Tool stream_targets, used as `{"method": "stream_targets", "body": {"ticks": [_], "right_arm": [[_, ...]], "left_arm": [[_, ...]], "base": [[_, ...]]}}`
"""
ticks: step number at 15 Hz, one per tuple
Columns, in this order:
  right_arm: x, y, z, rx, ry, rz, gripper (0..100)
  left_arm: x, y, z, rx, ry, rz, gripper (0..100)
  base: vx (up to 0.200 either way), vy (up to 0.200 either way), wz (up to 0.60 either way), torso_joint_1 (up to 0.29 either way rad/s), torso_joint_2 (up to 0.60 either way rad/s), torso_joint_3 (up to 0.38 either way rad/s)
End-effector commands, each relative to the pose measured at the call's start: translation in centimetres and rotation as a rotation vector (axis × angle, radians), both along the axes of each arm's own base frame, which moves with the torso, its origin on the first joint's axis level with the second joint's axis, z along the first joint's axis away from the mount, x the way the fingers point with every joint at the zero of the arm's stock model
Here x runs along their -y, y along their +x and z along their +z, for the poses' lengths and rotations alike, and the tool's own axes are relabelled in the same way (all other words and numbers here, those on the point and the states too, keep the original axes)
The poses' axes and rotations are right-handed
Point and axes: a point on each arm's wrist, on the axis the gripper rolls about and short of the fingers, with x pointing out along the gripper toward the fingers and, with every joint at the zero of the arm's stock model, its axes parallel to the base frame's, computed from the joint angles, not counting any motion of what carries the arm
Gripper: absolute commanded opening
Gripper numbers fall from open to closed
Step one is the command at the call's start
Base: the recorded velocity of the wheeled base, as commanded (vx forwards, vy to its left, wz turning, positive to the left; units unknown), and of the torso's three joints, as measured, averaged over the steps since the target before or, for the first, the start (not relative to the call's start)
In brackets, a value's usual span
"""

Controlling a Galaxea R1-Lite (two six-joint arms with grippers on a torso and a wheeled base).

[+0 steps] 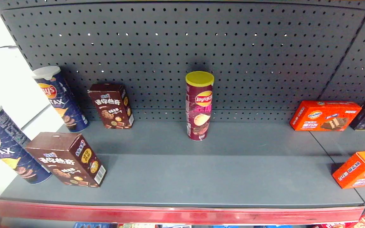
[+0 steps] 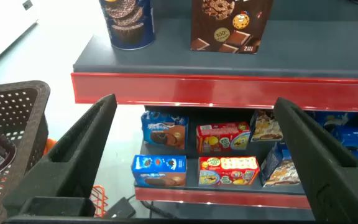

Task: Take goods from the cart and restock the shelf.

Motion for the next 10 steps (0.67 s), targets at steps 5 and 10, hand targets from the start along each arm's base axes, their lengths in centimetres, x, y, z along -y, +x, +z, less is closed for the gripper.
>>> {"method": "stream_targets", "body": {"ticks": [5, 10], "right_arm": [[0.00, 0.01, 0.00, -0.001, 0.000, -0.002, 100], [0.00, 0.01, 0.00, -0.001, 0.000, -0.002, 100]], "left_arm": [[0.00, 0.01, 0.01, -0.001, 0.000, 0.003, 100], [0.00, 0.01, 0.01, -0.001, 0.000, 0.003, 100]], "base": [[0.000, 0.000, 0.60, 0.004, 0.00, 0.004], [0.000, 0.000, 0.60, 0.003, 0.00, 0.003]]}}
